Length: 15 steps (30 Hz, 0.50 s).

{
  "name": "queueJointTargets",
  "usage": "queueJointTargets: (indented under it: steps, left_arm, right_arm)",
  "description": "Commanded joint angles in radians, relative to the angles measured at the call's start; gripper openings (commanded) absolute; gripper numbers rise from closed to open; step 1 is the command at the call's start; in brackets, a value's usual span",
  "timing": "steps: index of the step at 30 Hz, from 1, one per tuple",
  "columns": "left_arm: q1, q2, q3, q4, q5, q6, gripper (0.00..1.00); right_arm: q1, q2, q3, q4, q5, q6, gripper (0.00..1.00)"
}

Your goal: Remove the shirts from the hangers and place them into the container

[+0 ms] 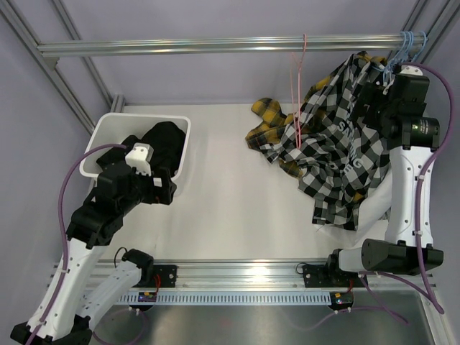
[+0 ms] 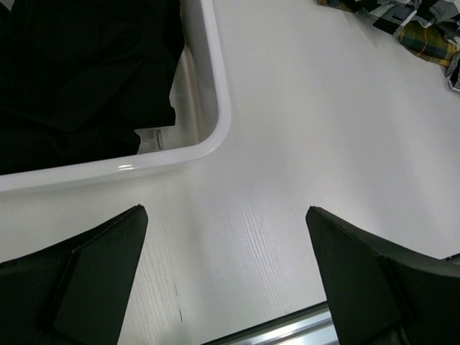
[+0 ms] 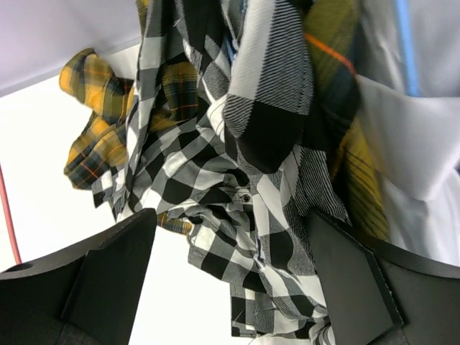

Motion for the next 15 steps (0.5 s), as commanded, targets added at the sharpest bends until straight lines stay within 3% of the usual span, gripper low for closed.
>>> queueJointTargets:
  steps: [1, 10, 15]
  left_arm:
    - [-0.017, -0.001, -0.002, 0.029, -0.026, 0.021, 0.99]
    - [-0.023, 0.0, 0.0, 0.026, -0.041, 0.022, 0.99]
    - [-0.023, -0.004, 0.003, 0.027, -0.044, 0.025, 0.99]
  right_arm:
    - [-0.001, -0.021, -0.017, 0.037, -0.135, -0.07, 0.94]
    - [-0.001, -0.05, 0.054, 0.055, 0.092, -0.118, 0.94]
    - [-0.002, -0.013, 0.079, 0.035, 0.13, -0.177, 0.96]
